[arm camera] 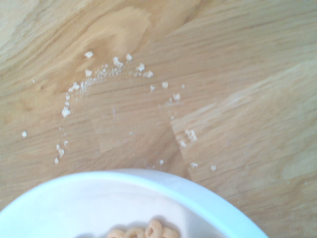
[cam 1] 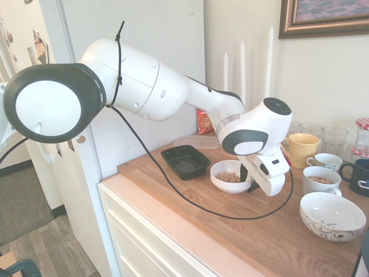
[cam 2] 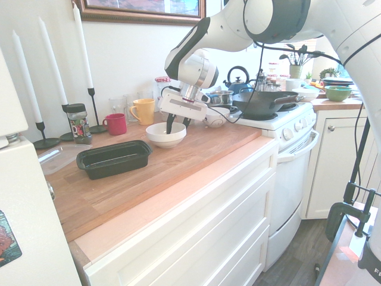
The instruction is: Put the cereal into the box
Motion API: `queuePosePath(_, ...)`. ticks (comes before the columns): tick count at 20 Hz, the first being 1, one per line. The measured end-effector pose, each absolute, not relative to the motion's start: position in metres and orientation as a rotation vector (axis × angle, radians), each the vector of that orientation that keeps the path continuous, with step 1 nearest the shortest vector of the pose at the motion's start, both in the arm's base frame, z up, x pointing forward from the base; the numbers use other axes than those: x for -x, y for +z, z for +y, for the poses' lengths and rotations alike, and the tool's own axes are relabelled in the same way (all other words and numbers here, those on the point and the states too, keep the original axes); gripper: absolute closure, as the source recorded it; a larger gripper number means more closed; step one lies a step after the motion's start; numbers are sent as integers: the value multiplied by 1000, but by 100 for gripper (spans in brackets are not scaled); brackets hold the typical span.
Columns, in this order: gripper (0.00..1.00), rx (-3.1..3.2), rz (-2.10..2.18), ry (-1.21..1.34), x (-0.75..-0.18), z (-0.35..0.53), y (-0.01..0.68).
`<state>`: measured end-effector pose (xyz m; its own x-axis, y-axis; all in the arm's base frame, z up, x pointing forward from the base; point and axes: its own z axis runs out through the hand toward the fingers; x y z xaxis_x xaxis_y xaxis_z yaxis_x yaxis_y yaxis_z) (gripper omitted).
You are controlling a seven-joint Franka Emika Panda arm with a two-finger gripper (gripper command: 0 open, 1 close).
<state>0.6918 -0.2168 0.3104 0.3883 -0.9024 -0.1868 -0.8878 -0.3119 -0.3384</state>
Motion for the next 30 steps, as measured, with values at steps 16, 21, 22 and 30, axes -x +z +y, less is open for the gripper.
queuePosePath(16, 100, 2268, 1544, -24, -691, -214, 309)
queuePosePath(21, 100, 2294, 1534, -29, -692, -212, 313)
queuePosePath(22, 100, 2304, 1533, -30, -693, -210, 315)
queuePosePath(30, 100, 2381, 1519, -69, -692, -204, 352)
